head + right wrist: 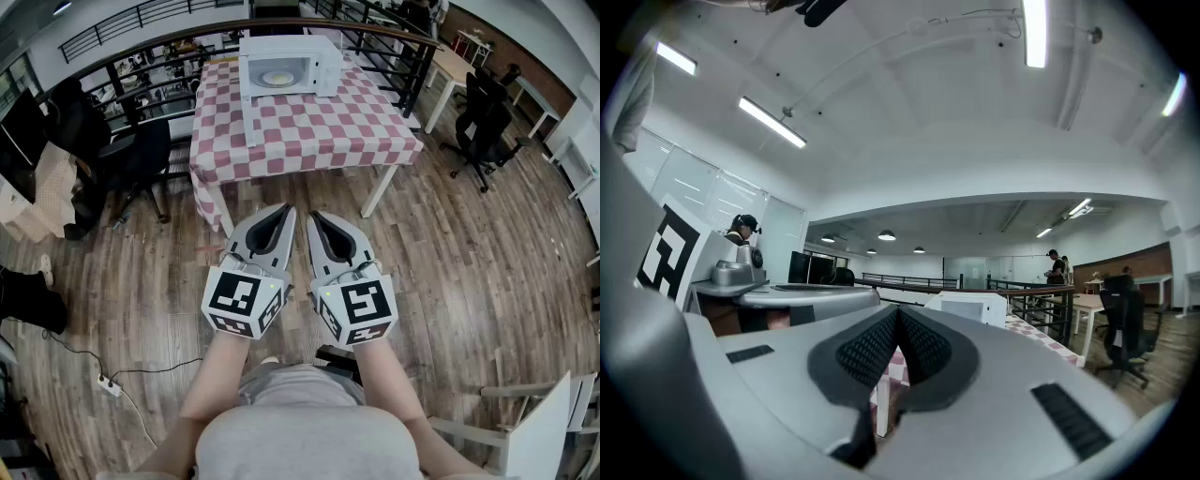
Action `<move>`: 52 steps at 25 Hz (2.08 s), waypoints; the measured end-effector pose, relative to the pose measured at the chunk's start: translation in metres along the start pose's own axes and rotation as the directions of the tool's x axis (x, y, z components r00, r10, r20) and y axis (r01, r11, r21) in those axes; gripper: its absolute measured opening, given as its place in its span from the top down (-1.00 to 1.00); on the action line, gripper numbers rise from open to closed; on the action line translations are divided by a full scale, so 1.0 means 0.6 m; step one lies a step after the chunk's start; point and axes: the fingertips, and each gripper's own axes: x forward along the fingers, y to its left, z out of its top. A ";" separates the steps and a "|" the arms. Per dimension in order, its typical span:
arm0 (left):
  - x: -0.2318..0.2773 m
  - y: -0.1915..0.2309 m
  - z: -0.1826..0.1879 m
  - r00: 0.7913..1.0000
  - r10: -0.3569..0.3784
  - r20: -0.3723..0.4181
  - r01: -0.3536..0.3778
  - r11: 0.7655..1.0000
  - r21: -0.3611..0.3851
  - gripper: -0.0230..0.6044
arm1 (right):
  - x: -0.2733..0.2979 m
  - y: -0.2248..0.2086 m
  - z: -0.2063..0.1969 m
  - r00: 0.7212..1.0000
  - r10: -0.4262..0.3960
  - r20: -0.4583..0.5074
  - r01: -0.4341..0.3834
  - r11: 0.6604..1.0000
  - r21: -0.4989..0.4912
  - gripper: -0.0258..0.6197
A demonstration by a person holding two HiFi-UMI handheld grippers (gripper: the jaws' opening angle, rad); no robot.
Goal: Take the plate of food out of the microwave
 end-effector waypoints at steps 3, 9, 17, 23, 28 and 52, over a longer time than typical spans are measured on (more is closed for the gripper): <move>0.008 -0.016 0.001 1.000 0.009 0.008 -0.009 1.000 -0.008 0.92 | -0.014 -0.017 -0.001 1.000 0.001 0.002 -0.001 1.000 -0.004 0.84; 0.009 -0.045 -0.003 0.999 0.034 0.022 -0.034 0.999 -0.021 0.92 | -0.043 -0.036 -0.012 1.000 0.017 0.015 -0.018 0.999 0.041 0.84; 0.020 -0.071 -0.011 0.999 0.038 0.016 -0.038 0.999 -0.008 0.92 | -0.058 -0.051 -0.017 0.999 0.036 0.021 -0.037 0.998 0.050 0.84; 0.044 -0.058 -0.021 0.999 0.039 0.011 -0.039 0.999 -0.020 0.92 | -0.042 -0.063 -0.026 0.999 0.036 0.012 -0.037 0.998 0.041 0.84; 0.086 -0.027 -0.028 1.000 0.030 0.001 -0.030 0.999 -0.027 0.92 | -0.003 -0.092 -0.032 1.000 0.021 0.007 -0.022 0.999 0.048 0.84; 0.307 0.196 -0.059 0.999 0.033 -0.025 -0.035 0.998 -0.057 0.92 | 0.281 -0.202 -0.067 1.000 0.021 -0.018 -0.021 0.999 0.039 0.84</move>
